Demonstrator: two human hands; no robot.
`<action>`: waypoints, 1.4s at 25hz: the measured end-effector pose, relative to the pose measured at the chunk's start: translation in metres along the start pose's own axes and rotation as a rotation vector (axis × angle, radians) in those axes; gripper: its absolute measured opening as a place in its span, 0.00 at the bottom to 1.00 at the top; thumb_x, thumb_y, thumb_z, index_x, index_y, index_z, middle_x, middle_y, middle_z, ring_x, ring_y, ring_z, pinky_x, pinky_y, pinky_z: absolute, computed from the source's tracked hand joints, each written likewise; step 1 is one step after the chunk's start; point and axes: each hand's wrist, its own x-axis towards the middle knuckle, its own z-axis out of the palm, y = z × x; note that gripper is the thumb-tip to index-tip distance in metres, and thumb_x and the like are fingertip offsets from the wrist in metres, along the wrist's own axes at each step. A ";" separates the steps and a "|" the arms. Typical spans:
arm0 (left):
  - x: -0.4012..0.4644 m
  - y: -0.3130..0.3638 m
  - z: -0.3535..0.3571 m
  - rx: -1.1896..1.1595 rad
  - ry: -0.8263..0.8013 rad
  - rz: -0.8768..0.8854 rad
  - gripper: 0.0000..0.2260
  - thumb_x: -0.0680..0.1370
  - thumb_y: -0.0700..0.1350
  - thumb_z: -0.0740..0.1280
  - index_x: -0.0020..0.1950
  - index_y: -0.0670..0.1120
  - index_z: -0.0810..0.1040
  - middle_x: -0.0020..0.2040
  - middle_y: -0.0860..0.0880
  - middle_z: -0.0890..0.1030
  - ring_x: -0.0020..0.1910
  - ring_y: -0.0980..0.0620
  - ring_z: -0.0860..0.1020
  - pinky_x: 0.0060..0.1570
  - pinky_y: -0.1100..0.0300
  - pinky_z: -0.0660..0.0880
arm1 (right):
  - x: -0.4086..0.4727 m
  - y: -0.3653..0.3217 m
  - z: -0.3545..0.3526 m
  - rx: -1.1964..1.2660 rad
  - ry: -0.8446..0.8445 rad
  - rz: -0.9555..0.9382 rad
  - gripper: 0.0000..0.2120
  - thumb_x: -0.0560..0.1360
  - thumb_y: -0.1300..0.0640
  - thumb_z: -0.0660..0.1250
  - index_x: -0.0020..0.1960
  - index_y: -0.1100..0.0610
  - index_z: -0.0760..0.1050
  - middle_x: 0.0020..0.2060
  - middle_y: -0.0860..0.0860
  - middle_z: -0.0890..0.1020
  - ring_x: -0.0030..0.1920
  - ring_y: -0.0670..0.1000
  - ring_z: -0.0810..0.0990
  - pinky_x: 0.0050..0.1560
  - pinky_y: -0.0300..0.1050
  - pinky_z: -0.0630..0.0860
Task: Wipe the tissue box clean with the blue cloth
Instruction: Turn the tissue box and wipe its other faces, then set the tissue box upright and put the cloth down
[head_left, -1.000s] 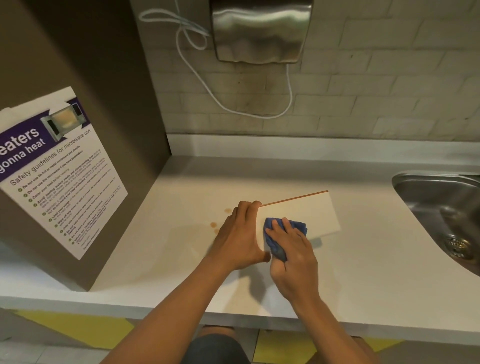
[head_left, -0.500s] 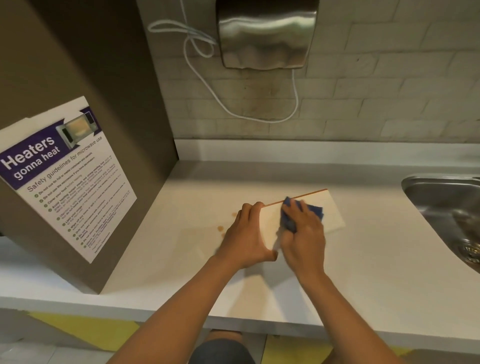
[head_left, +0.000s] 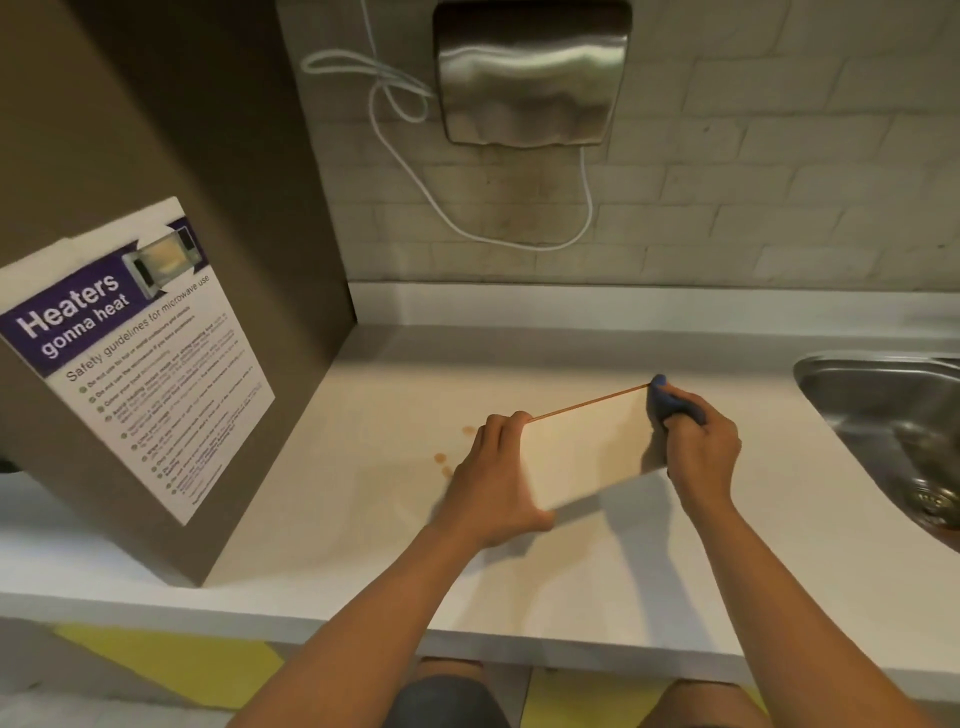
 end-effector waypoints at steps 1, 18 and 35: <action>-0.002 0.001 -0.001 -0.002 0.002 0.019 0.47 0.60 0.56 0.79 0.73 0.54 0.59 0.63 0.56 0.62 0.64 0.53 0.65 0.49 0.55 0.74 | 0.000 0.001 -0.005 0.081 0.022 0.063 0.18 0.70 0.65 0.60 0.48 0.48 0.84 0.46 0.49 0.84 0.50 0.53 0.81 0.50 0.48 0.78; -0.025 -0.093 -0.029 0.225 0.165 0.433 0.50 0.63 0.60 0.83 0.74 0.44 0.59 0.74 0.43 0.64 0.75 0.40 0.67 0.67 0.48 0.75 | -0.032 0.023 0.015 0.445 -0.371 0.477 0.19 0.74 0.61 0.57 0.59 0.50 0.80 0.42 0.60 0.75 0.36 0.60 0.69 0.34 0.44 0.67; -0.030 -0.118 -0.026 0.245 0.088 0.256 0.37 0.76 0.70 0.61 0.77 0.50 0.60 0.79 0.48 0.57 0.81 0.48 0.55 0.51 0.54 0.83 | -0.055 0.031 0.049 0.476 -0.245 0.437 0.12 0.76 0.59 0.64 0.56 0.51 0.81 0.43 0.54 0.84 0.43 0.56 0.80 0.38 0.48 0.72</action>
